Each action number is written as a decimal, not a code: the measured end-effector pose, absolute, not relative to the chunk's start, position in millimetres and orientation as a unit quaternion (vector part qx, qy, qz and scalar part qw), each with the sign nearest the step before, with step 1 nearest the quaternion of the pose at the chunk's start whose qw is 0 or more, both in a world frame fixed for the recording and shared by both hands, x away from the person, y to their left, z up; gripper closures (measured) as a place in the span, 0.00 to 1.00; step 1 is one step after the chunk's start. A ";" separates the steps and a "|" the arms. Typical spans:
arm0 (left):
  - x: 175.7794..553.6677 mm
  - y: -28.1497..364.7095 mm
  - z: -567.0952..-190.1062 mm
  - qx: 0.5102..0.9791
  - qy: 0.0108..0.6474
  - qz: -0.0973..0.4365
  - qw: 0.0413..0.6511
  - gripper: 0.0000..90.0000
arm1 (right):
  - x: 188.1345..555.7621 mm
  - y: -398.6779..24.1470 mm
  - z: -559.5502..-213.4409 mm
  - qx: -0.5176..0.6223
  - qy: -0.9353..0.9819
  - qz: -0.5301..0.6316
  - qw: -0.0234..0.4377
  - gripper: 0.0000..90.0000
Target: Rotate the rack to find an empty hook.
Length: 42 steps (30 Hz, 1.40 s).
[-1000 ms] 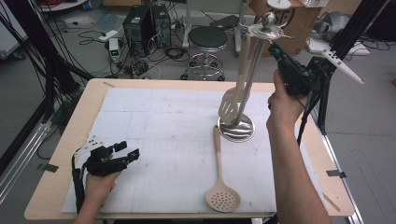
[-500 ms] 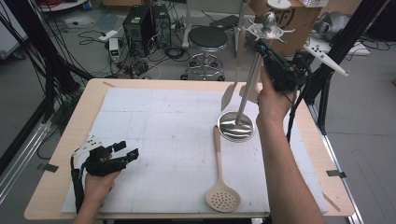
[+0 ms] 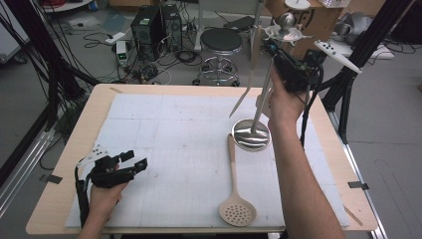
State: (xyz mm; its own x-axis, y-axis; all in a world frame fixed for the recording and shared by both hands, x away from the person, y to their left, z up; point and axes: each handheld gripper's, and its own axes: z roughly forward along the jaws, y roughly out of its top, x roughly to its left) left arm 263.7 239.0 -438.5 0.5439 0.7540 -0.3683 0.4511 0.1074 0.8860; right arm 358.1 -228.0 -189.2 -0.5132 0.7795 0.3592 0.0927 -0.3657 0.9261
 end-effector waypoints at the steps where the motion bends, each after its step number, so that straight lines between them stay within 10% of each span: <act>1: 263.7 239.0 -438.5 0.656 0.460 0.130 0.585 0.27 | 357.6 -228.2 -189.0 0.430 0.508 0.707 0.240 1.00; 42: 264.0 236.0 -439.0 0.658 0.459 0.127 0.583 0.27 | 336.6 -261.7 -193.9 0.434 0.481 0.709 0.278 1.00</act>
